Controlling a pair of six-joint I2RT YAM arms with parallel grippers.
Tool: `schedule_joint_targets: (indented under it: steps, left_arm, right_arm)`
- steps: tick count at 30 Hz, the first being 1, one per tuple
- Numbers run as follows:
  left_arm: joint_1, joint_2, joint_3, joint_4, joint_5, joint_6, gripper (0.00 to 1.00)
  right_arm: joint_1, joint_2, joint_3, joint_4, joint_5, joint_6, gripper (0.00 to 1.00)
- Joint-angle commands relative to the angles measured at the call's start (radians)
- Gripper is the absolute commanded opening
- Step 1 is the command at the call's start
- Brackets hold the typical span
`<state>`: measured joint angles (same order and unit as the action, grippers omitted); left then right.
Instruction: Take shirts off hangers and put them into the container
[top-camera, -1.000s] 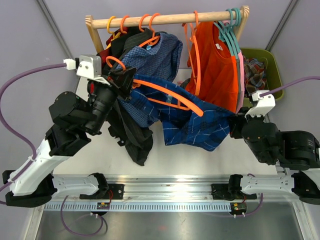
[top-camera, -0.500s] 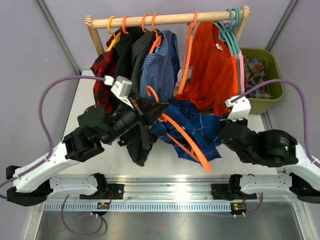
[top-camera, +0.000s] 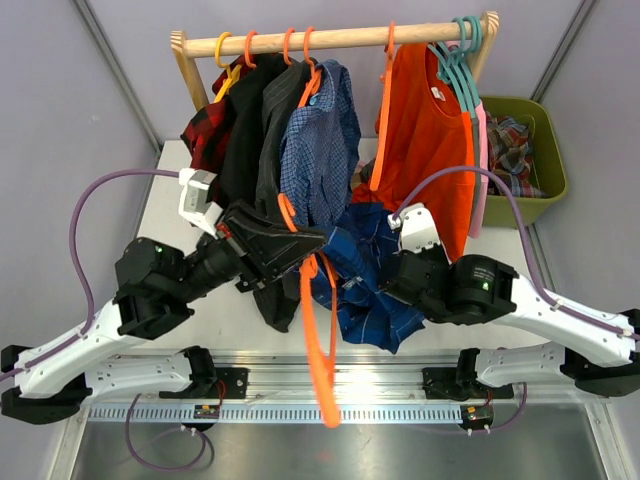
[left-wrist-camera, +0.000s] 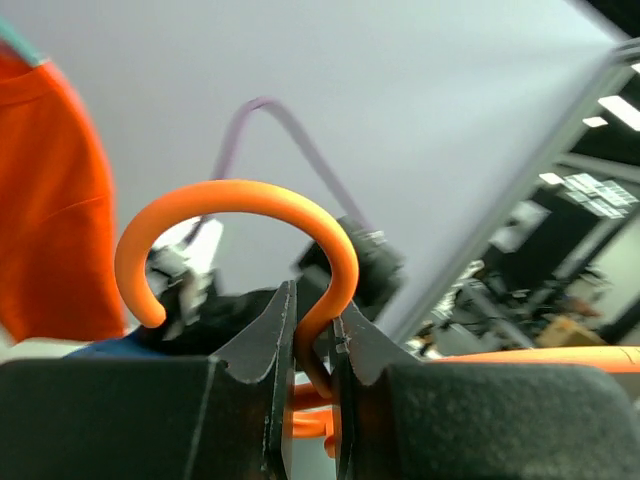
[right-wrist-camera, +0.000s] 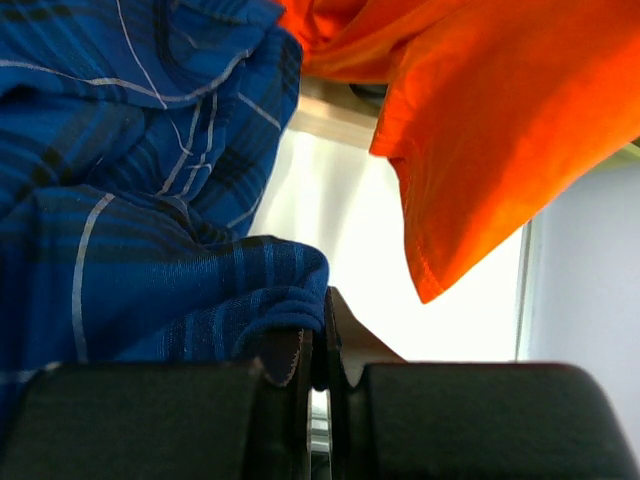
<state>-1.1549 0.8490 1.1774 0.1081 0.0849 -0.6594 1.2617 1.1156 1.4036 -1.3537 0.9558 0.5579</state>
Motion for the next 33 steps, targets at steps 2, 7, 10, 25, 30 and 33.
schedule_joint_targets:
  steps: [2,7,10,25,30,33]
  left_arm:
    - [-0.006,-0.067,-0.048,0.274,0.118,-0.13,0.0]
    - [-0.006,-0.057,-0.059,0.265,0.13,-0.171,0.0]
    - [-0.005,-0.05,-0.058,0.179,0.101,-0.117,0.0]
    - [0.03,0.146,-0.102,-0.3,-0.294,0.283,0.0]
    - [0.145,0.202,-0.121,-0.28,-0.212,0.302,0.0]
    - [0.173,0.258,-0.085,-0.283,-0.186,0.326,0.0]
  right_arm:
    - [-0.022,0.0,-0.044,-0.016,-0.009,0.013,0.0]
    - [-0.036,0.009,-0.066,0.024,-0.032,0.011,0.0]
    - [-0.036,0.018,-0.031,0.002,-0.011,0.02,0.0]
    - [-0.036,0.029,0.362,0.053,-0.118,-0.251,1.0]
    - [-0.036,-0.017,0.397,0.114,-0.21,-0.282,0.97]
    - [-0.036,0.001,0.4,0.096,-0.258,-0.28,0.96]
